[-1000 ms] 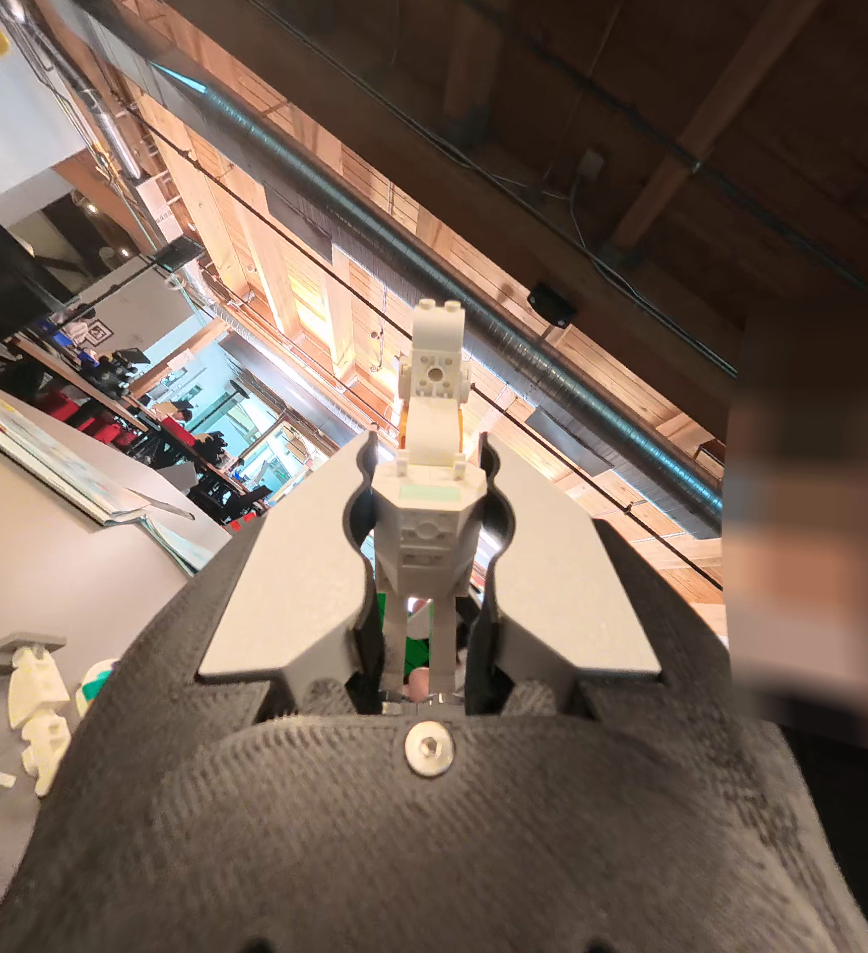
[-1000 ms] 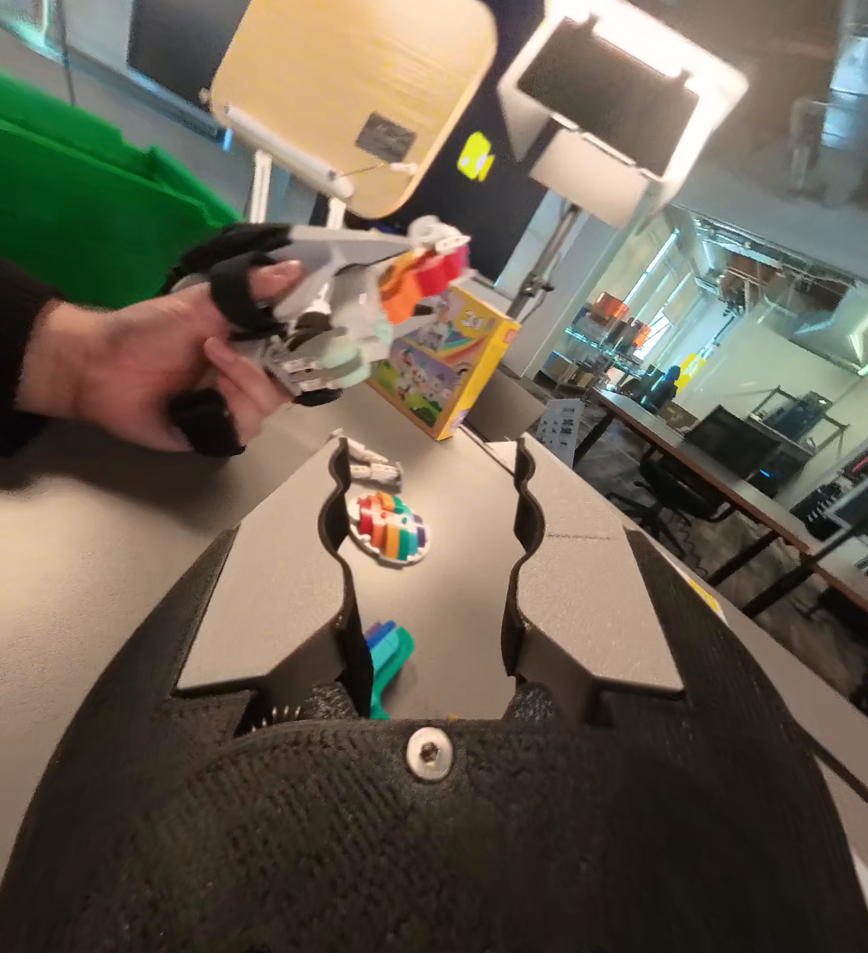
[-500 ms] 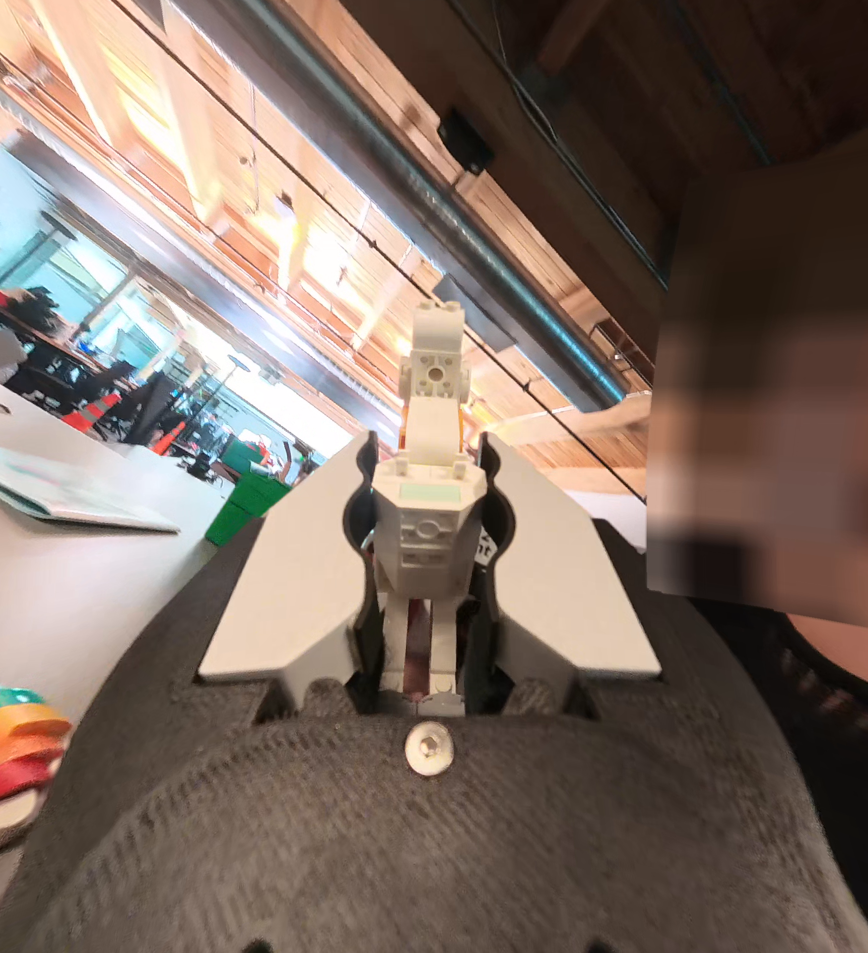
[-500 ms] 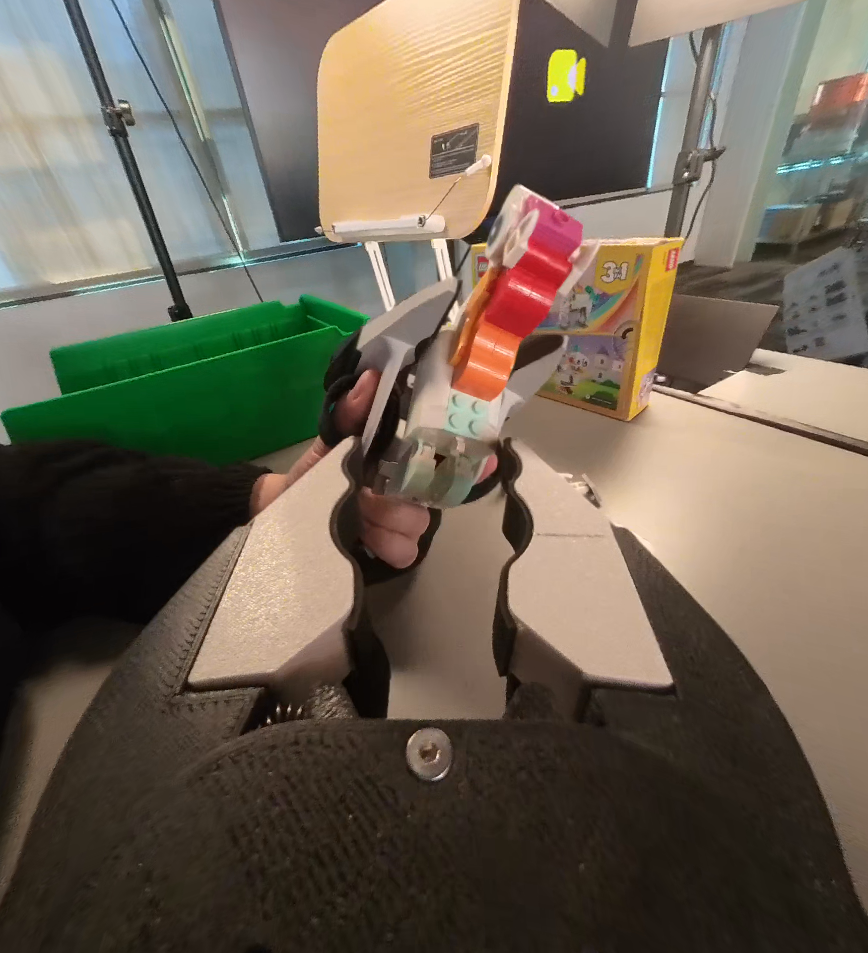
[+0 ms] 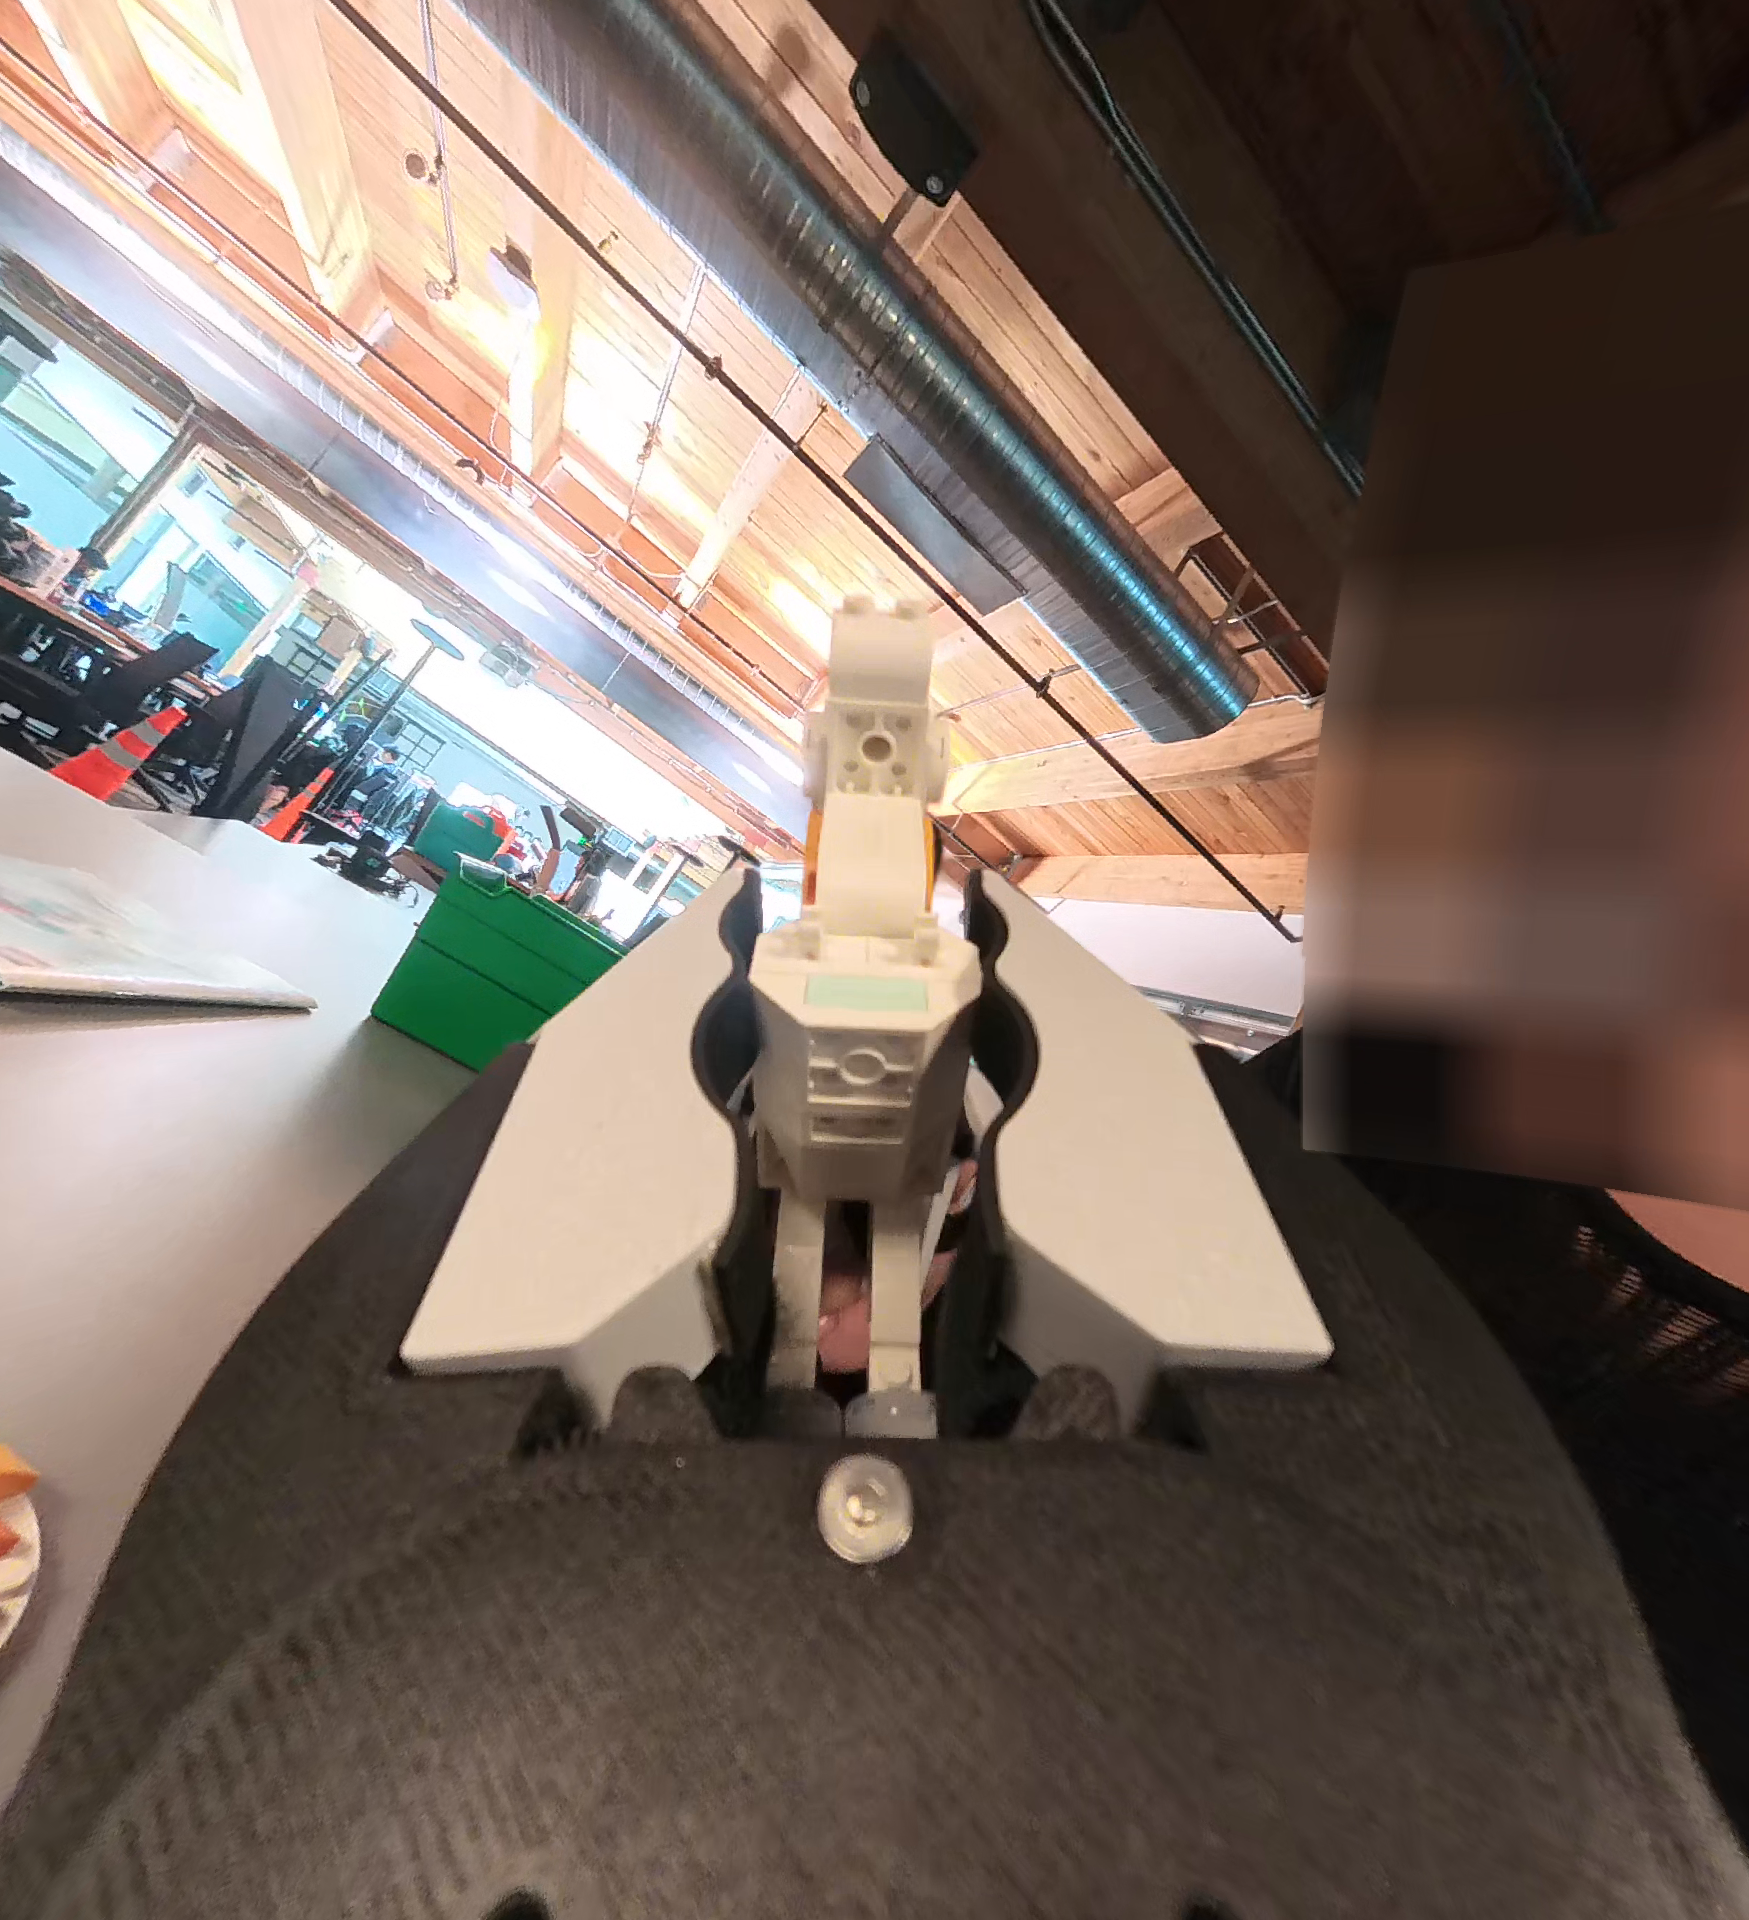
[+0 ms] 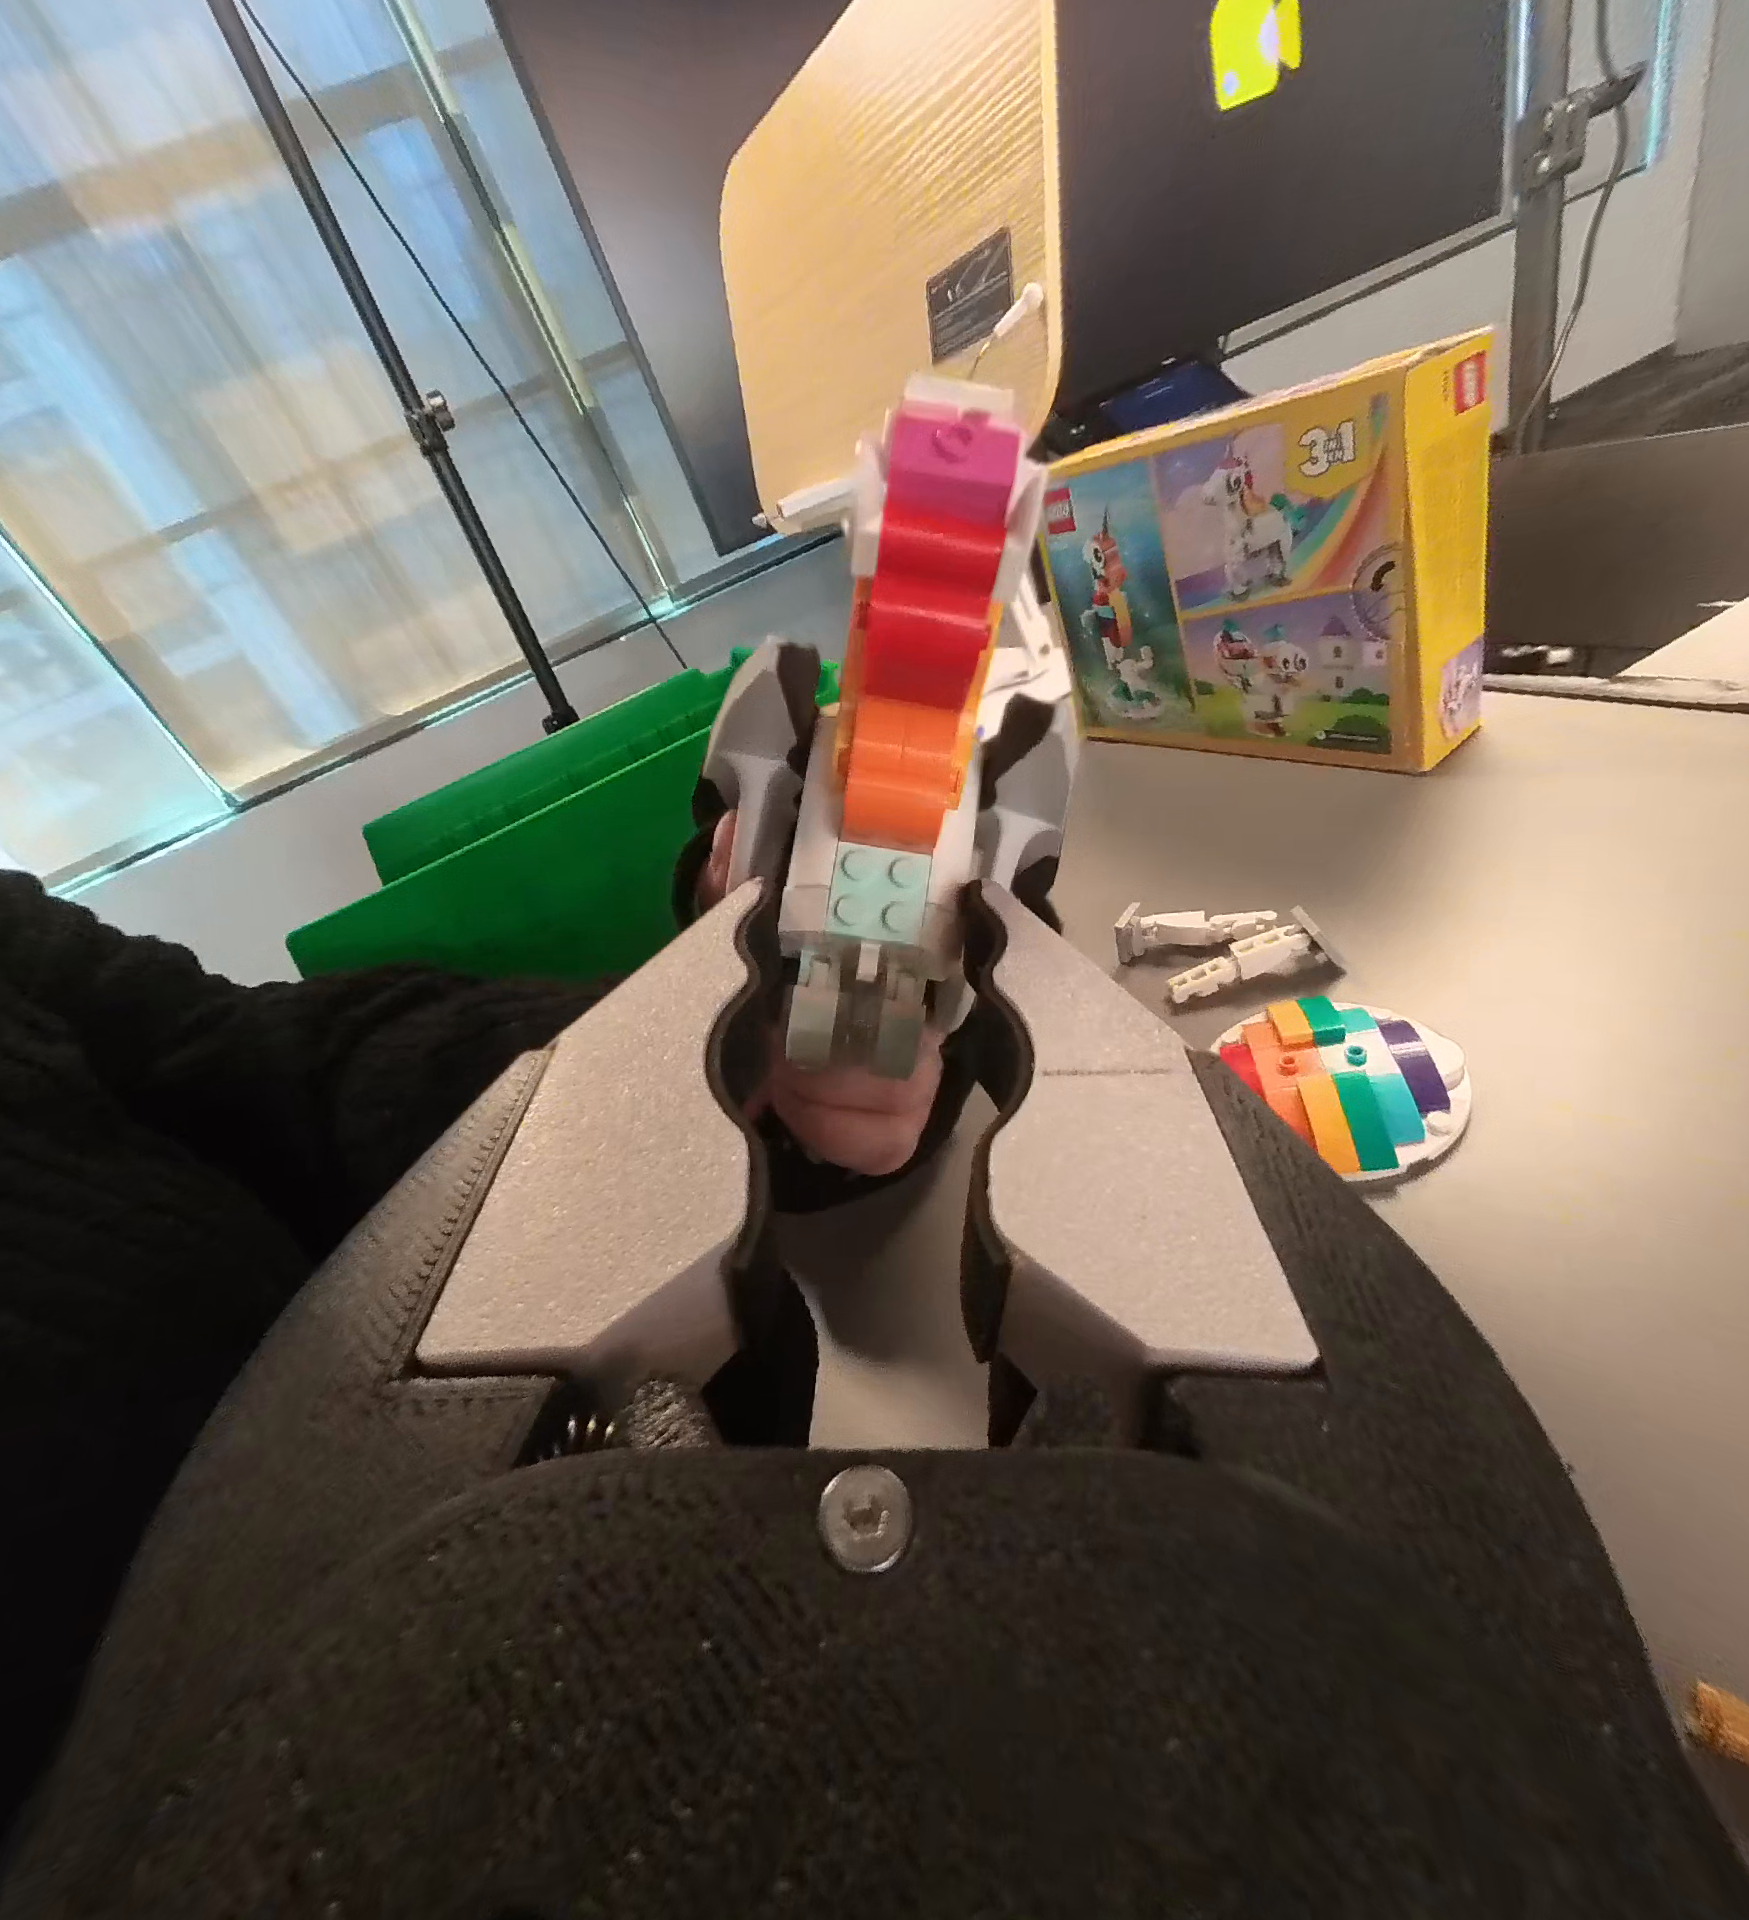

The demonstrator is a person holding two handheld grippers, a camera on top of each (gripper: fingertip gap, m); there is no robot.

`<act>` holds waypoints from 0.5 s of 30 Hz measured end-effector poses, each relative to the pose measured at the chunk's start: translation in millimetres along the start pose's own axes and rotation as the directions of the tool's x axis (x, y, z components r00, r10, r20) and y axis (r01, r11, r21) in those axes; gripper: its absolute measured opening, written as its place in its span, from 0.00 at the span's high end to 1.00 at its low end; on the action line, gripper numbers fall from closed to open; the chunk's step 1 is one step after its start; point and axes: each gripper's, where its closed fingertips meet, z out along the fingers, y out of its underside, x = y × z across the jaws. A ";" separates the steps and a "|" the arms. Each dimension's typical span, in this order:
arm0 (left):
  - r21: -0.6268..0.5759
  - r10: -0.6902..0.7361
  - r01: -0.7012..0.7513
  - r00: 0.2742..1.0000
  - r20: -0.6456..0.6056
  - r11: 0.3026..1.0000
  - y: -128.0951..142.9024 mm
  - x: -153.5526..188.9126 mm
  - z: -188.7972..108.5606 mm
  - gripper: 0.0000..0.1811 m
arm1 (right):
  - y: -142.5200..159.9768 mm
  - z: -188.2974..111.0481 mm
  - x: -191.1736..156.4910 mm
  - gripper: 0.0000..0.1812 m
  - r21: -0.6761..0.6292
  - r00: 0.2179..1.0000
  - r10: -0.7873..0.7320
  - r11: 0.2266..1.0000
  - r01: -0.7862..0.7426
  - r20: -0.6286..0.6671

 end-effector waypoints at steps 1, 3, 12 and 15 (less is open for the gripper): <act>-0.002 -0.003 0.003 1.000 -0.002 1.000 0.7 0.1 0.4 0.79 | -2.0 -1.9 0.3 0.81 0.007 1.000 0.011 1.000 -0.011 0.007; -0.011 -0.010 0.010 1.000 0.001 1.000 4.2 -0.5 2.2 0.79 | -7.2 -6.5 1.7 0.81 0.034 0.999 0.035 0.999 -0.036 0.019; -0.116 -0.010 0.016 0.999 0.049 0.993 22.5 -8.5 4.6 0.79 | -13.1 -20.5 9.2 0.82 0.058 0.994 0.091 0.994 -0.094 0.052; -0.149 -0.001 0.010 0.998 0.056 0.989 25.4 -9.1 3.8 0.79 | -10.6 -21.1 9.0 0.82 0.042 0.993 0.095 0.994 -0.098 0.067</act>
